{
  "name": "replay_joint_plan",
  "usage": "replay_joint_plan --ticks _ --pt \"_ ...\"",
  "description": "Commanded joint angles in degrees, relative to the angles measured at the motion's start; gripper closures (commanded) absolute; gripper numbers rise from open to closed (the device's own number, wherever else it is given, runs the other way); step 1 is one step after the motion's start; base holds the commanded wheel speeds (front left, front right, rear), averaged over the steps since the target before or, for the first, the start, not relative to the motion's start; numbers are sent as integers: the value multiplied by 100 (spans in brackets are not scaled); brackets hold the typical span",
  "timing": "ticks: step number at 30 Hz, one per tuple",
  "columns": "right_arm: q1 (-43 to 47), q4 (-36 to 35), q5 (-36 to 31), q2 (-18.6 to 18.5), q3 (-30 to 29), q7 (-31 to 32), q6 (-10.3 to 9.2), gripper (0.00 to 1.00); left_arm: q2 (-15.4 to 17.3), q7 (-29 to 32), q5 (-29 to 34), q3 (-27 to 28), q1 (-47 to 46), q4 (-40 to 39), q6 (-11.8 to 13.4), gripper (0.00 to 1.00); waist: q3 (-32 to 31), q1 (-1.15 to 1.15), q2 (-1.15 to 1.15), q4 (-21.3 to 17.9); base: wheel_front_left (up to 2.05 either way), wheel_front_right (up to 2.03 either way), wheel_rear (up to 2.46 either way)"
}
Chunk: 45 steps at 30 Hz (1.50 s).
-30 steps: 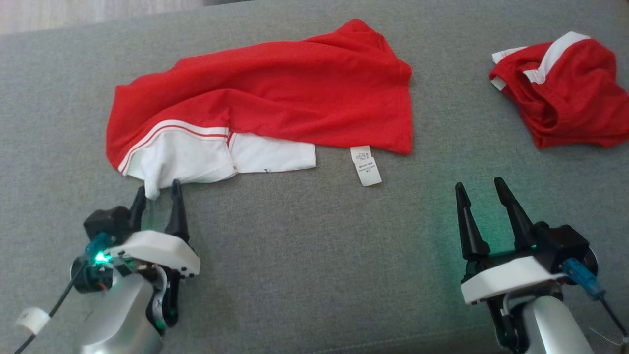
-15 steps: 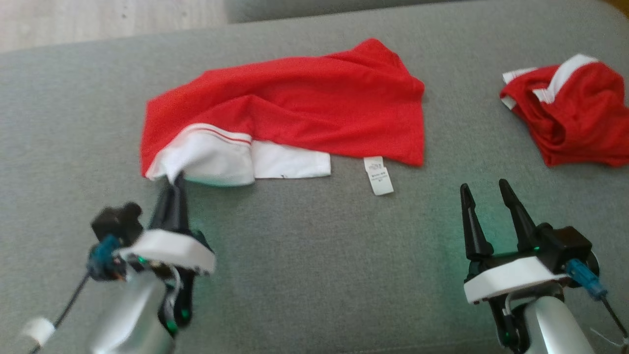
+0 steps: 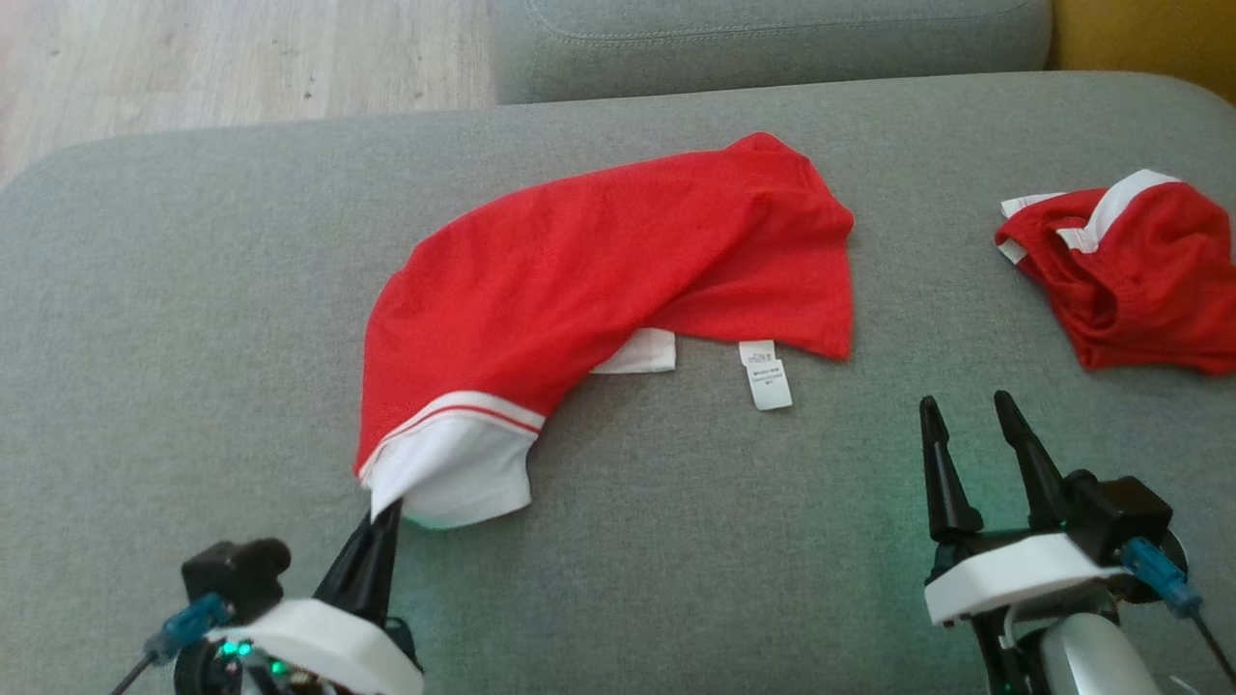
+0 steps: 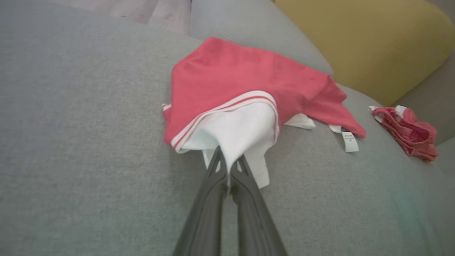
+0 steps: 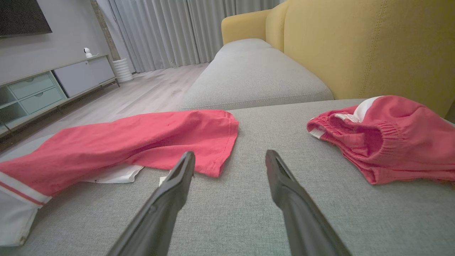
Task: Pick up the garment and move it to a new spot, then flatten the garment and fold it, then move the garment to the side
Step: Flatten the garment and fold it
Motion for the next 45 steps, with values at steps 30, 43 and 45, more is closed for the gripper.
replay_joint_plan --ticks 30,43,45 --pt "374 -152 24 -32 93 -30 37 0 -415 -1381 240 479 145 470 257 0 -799 1 0 319 0 0 0" --pt "567 40 140 -32 55 -139 37 0 -721 -1567 689 326 142 1145 126 0 -1128 1 0 423 0 0 0" --pt "567 68 153 -32 56 -149 37 0 -741 -1572 715 329 136 1183 112 0 -1138 1 0 424 0 0 0"
